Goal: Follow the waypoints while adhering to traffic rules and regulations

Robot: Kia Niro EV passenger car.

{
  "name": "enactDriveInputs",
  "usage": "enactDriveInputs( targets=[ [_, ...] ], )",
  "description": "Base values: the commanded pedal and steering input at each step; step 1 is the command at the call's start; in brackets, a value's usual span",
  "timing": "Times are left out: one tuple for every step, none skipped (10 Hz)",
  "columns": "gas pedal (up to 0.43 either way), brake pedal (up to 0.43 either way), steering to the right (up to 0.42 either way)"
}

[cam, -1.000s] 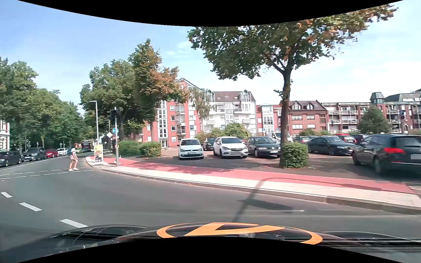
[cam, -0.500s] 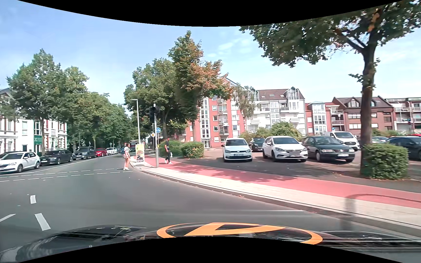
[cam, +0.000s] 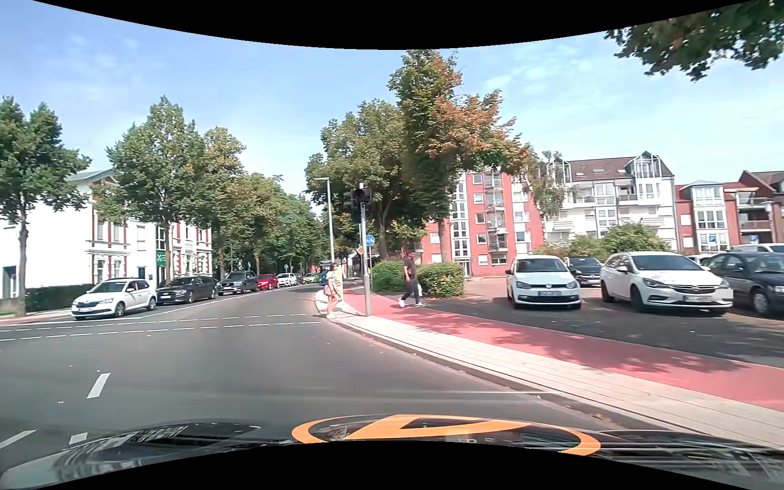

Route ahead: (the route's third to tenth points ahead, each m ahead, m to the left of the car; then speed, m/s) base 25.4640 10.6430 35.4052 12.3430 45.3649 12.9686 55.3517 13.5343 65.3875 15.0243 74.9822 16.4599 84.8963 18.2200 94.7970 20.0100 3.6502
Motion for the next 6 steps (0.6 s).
enactDriveInputs(
  targets=[
    [0.138, 0.0, -0.421],
    [0.138, 0.0, -0.412],
    [0.138, 0.0, -0.386],
    [0.138, 0.0, -0.359],
    [0.138, 0.0, -0.345],
    [0.138, 0.0, -0.327]
  ],
)
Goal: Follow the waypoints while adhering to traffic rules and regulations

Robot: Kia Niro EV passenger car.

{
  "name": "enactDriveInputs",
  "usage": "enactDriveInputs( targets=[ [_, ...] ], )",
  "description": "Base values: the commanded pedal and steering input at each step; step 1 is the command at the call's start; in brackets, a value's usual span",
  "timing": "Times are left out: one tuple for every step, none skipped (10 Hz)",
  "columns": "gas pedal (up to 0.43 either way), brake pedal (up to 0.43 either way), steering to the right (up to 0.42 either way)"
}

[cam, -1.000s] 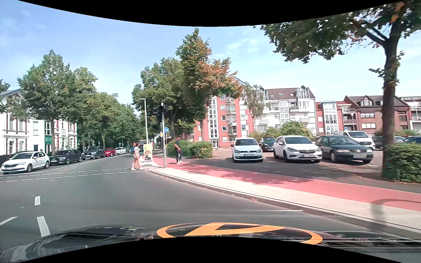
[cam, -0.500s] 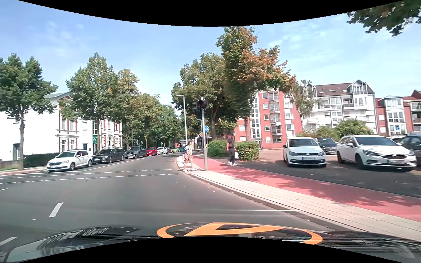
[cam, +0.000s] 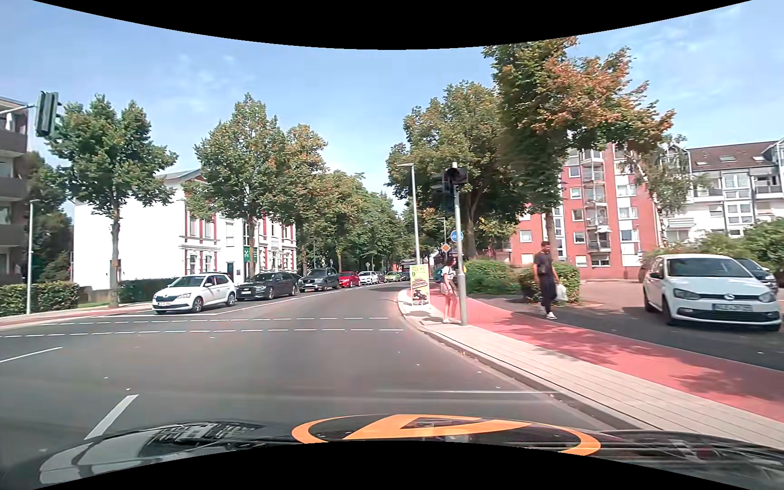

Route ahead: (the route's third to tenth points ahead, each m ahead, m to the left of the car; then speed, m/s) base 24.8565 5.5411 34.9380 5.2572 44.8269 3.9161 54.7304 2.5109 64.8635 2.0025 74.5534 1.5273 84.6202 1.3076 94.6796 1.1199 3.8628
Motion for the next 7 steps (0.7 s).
enactDriveInputs(
  targets=[
    [0.138, 0.0, -0.305],
    [0.138, 0.0, -0.274],
    [0.138, 0.0, -0.244],
    [0.138, 0.0, -0.2],
    [0.138, 0.0, -0.164],
    [0.138, 0.0, -0.134],
    [0.138, 0.0, -0.102]
  ],
)
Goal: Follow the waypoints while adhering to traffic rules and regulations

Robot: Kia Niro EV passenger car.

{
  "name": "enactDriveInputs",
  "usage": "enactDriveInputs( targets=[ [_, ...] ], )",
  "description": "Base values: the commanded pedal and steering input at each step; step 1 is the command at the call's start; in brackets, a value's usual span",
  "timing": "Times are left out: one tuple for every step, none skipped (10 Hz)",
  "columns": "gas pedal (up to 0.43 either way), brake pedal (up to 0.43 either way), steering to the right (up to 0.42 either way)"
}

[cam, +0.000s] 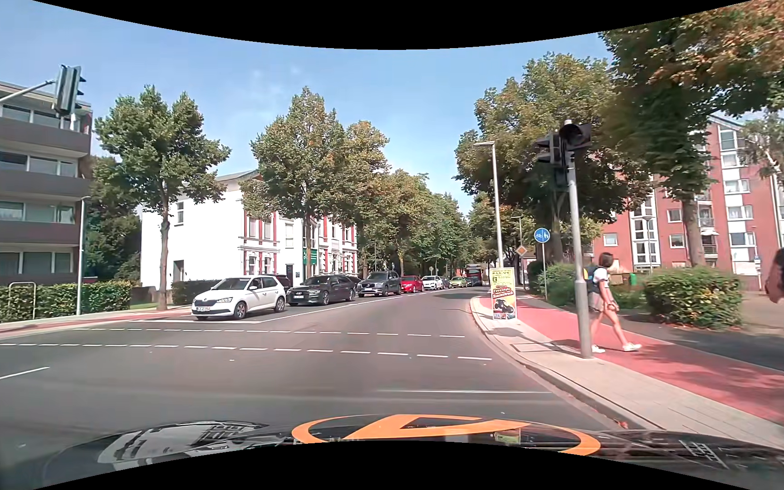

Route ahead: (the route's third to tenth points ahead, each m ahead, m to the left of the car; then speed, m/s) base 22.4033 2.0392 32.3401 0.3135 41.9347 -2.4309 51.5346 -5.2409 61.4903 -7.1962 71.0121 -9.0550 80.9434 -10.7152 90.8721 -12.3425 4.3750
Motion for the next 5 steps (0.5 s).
enactDriveInputs(
  targets=[
    [0.157, 0.0, -0.075],
    [0.157, 0.0, -0.055],
    [0.169, 0.0, -0.03],
    [0.169, 0.0, 0.0],
    [0.169, 0.0, 0.024]
  ],
)
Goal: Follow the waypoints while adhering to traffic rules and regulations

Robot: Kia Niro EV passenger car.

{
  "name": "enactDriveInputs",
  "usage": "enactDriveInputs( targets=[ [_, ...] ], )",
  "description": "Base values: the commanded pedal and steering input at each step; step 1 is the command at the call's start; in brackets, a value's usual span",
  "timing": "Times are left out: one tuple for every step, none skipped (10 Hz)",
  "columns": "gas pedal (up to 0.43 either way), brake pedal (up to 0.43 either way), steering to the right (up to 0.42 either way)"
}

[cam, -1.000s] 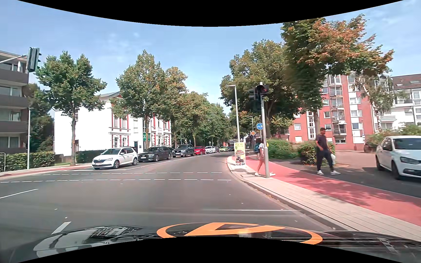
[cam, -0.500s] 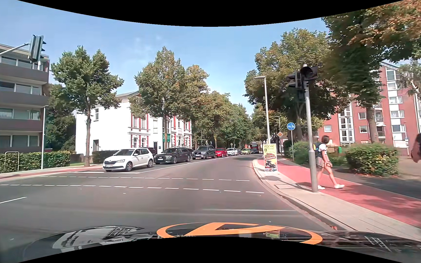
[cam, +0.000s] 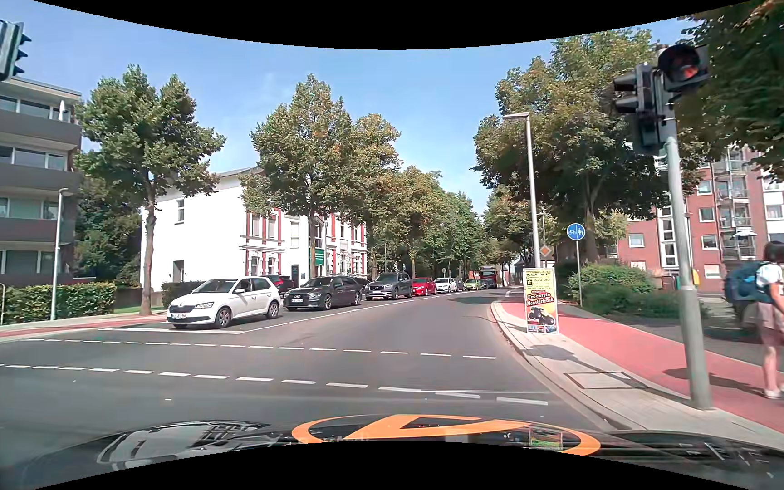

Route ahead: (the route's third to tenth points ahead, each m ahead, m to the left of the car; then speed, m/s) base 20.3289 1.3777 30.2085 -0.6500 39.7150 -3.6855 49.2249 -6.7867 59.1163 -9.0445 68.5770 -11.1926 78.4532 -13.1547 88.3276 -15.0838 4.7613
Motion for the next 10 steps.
enactDriveInputs(
  targets=[
    [0.177, 0.0, 0.028],
    [0.189, 0.0, 0.018],
    [0.197, 0.0, 0.001],
    [0.209, 0.0, -0.009],
    [0.22, 0.0, -0.009],
    [0.22, 0.0, -0.005],
    [0.228, 0.0, -0.004],
    [0.228, 0.0, -0.004],
    [0.24, 0.0, -0.002],
    [0.24, 0.0, 0.004]
  ],
)
